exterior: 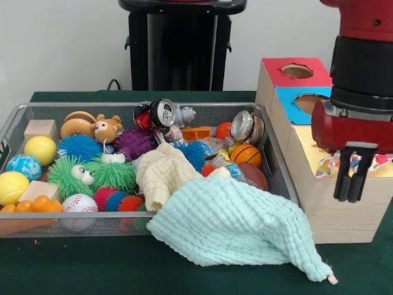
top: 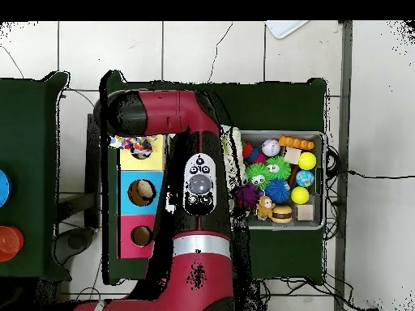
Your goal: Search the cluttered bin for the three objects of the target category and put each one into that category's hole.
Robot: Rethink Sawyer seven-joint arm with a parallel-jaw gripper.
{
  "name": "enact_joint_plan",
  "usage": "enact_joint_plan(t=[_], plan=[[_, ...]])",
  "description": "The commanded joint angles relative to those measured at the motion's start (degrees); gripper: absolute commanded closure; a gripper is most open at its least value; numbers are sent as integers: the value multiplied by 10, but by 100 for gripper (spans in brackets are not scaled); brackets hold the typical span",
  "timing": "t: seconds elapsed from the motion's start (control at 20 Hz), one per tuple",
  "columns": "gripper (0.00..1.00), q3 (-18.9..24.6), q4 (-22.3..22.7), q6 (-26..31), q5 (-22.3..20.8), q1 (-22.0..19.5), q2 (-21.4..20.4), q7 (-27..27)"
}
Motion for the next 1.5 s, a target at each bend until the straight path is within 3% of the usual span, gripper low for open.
enact_joint_plan(t=[0.05,0.15,0.4,0.55,0.9,1.1,1.3,1.5], plan=[[100,58,52,132,14,-14,38,6],[100,67,42,149,25,-18,49,10],[100,79,-2,253,55,-22,71,32],[100,88,-8,268,69,-23,78,42],[100,100,21,278,106,-24,62,55],[100,91,4,337,108,-20,47,57],[100,86,21,357,112,-19,20,52],[100,80,34,353,103,-17,23,44]])
